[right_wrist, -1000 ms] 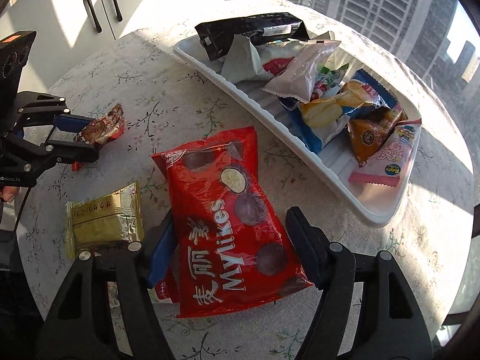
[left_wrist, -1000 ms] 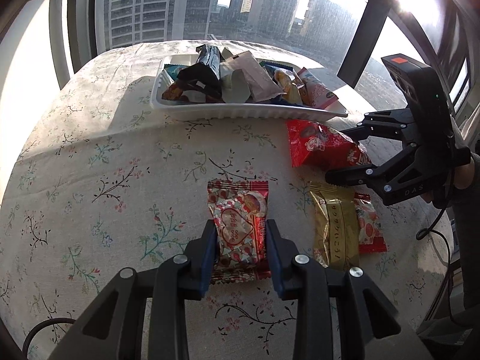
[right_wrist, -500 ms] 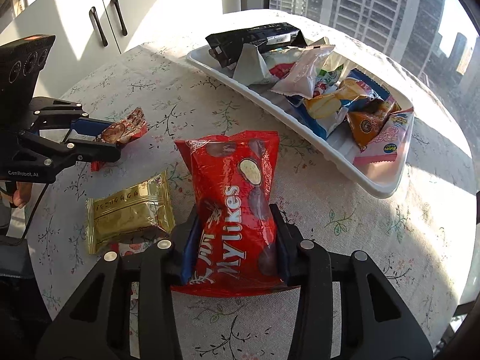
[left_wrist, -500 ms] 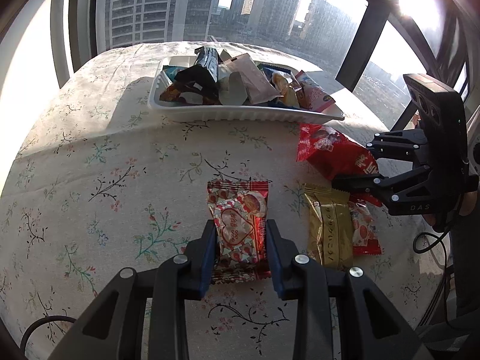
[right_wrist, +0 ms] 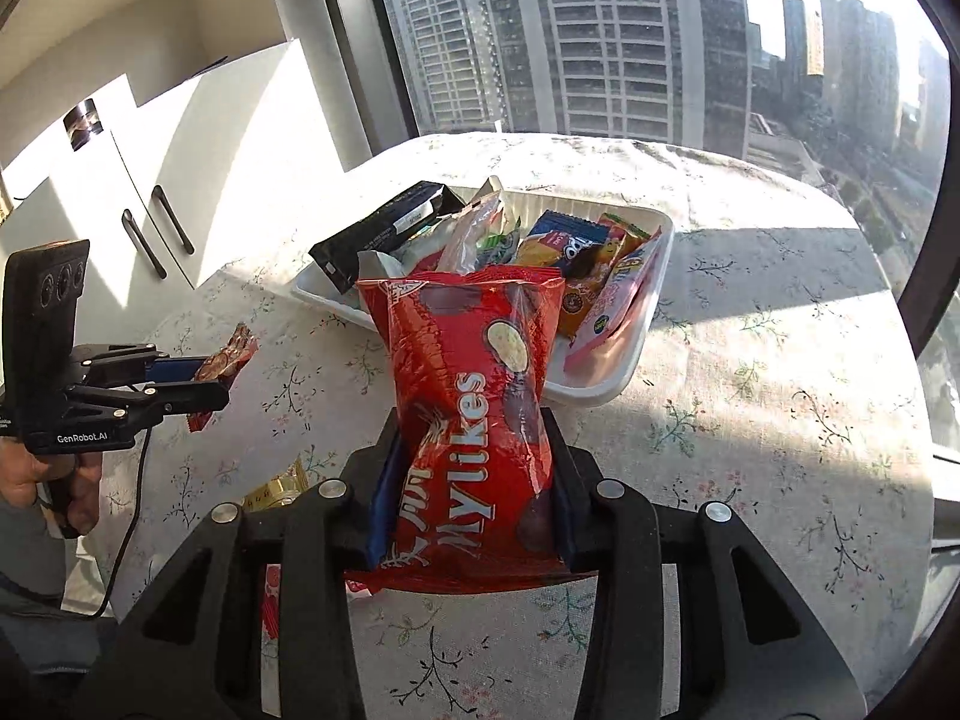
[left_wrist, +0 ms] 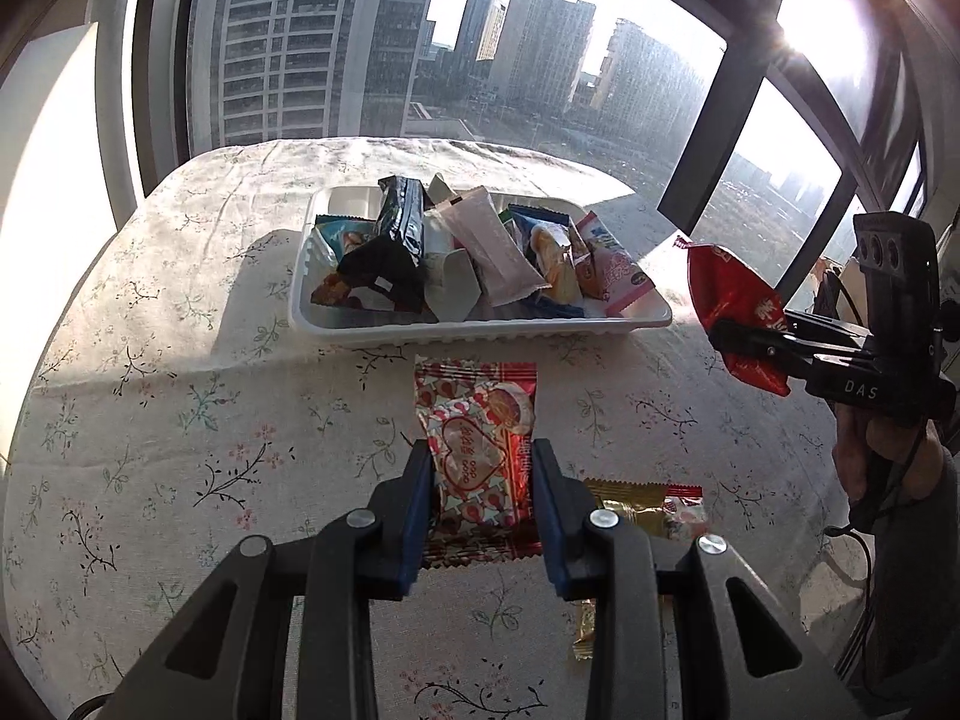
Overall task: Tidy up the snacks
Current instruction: 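Carry the heart wrapper and Mylikes bag over the tray and lower them, then open both grippers to release the snacks into the tray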
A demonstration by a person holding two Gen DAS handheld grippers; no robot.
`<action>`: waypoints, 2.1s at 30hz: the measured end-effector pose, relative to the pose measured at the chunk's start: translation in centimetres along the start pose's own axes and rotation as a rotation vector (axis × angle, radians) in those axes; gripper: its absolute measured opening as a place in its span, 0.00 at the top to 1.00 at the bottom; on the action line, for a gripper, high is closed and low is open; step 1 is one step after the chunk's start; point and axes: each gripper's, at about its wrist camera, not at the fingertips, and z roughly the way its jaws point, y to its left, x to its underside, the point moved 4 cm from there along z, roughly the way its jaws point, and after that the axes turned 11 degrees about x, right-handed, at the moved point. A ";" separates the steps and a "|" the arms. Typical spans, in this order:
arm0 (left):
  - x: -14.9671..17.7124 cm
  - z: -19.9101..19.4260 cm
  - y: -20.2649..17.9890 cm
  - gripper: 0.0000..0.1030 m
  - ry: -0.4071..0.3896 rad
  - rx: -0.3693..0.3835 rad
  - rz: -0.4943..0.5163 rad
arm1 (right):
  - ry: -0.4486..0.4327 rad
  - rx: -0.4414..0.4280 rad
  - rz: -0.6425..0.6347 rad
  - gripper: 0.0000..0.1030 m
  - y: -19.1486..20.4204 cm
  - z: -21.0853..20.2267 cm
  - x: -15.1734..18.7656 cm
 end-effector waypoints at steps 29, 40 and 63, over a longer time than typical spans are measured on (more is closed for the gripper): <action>-12.9 14.0 1.3 0.67 -0.004 -0.089 0.091 | 0.011 0.164 0.093 0.62 -1.2 12.4 -8.7; -12.7 13.6 1.4 0.65 -0.027 -0.081 0.082 | 0.016 0.186 0.092 0.47 -1.4 12.7 -7.9; -12.7 12.4 1.0 0.51 -0.072 -0.067 0.084 | -0.132 0.239 0.081 0.49 -1.5 8.5 -8.8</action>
